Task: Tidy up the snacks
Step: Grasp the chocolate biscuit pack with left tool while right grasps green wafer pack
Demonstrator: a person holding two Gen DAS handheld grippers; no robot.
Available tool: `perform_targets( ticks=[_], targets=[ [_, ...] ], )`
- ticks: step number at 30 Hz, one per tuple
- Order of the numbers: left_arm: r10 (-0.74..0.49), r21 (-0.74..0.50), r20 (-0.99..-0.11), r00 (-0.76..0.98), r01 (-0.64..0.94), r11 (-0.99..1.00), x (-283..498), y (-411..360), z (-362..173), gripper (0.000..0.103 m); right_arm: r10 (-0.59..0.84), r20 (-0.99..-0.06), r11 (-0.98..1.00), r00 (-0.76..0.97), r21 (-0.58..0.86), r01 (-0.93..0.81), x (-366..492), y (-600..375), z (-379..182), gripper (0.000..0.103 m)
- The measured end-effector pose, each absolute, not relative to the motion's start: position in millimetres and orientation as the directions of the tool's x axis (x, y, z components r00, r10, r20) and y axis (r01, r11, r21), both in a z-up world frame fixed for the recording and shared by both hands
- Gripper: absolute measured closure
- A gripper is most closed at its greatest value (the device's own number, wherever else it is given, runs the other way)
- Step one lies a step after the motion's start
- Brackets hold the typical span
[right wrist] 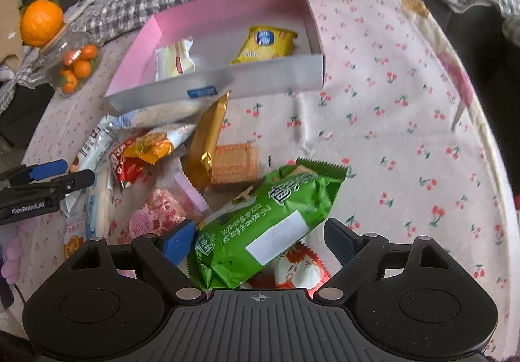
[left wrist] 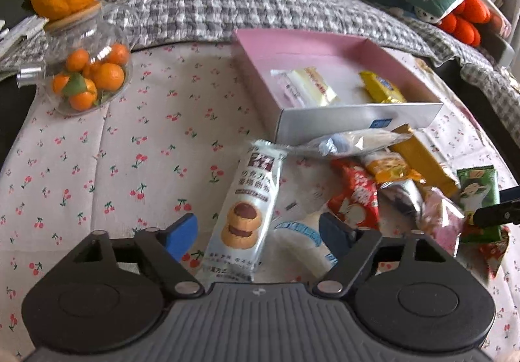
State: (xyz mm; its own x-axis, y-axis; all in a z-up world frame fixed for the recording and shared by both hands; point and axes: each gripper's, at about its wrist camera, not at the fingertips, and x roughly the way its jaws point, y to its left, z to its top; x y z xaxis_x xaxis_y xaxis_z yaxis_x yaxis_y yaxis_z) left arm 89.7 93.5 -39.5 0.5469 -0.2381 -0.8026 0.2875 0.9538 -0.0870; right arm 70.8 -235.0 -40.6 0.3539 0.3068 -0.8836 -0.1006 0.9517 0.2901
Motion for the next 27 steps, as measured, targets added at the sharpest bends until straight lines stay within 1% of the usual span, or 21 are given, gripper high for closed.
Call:
perform_targets(
  ticks=[7, 12, 15, 17, 21, 23, 24, 25, 27],
  targets=[
    [-0.261, -0.132, -0.804, 0.534, 0.268, 0.954, 93.8, 99.7, -43.5, 0.044, 0.324, -0.883, 0.945, 0.339, 0.32, -0.067, 73.7, -235.2, -47.1, 0.015],
    [-0.278, -0.155, -0.806, 0.522, 0.268, 0.951, 96.1, 100.3, -44.3, 0.05, 0.323, -0.881, 0.945, 0.347, 0.319, -0.07, 73.2, -234.4, -46.4, 0.017],
    [-0.276, -0.157, -0.809, 0.518, 0.262, 0.952, 97.6, 101.2, -44.8, 0.057, 0.318, -0.879, 0.947, 0.355, 0.312, -0.076, 72.4, -233.0, -45.3, 0.018],
    [-0.273, -0.165, -0.812, 0.516, 0.246, 0.955, 99.6, 101.8, -46.1, 0.058, 0.32, -0.878, 0.946, 0.357, 0.314, -0.076, 72.1, -232.7, -44.9, 0.022],
    [-0.26, -0.176, -0.811, 0.523, 0.206, 0.963, 103.9, 103.0, -47.4, 0.065, 0.322, -0.869, 0.946, 0.376, 0.314, -0.084, 72.4, -231.6, -44.2, 0.033],
    [-0.251, -0.174, -0.812, 0.527, 0.191, 0.966, 104.3, 102.1, -46.5, 0.071, 0.335, -0.863, 0.94, 0.378, 0.333, -0.072, 73.2, -233.4, -43.9, 0.041],
    [-0.245, -0.17, -0.812, 0.53, 0.187, 0.967, 104.0, 101.4, -45.7, 0.074, 0.342, -0.86, 0.937, 0.379, 0.342, -0.07, 73.2, -234.1, -43.3, 0.042],
    [-0.243, -0.169, -0.812, 0.531, 0.184, 0.968, 104.0, 101.2, -45.1, 0.074, 0.344, -0.858, 0.936, 0.382, 0.345, -0.07, 72.9, -234.3, -42.5, 0.047],
    [-0.241, -0.174, -0.813, 0.53, 0.174, 0.969, 103.3, 101.5, -44.2, 0.075, 0.34, -0.855, 0.938, 0.391, 0.338, -0.075, 71.9, -234.4, -40.1, 0.052]
  ],
)
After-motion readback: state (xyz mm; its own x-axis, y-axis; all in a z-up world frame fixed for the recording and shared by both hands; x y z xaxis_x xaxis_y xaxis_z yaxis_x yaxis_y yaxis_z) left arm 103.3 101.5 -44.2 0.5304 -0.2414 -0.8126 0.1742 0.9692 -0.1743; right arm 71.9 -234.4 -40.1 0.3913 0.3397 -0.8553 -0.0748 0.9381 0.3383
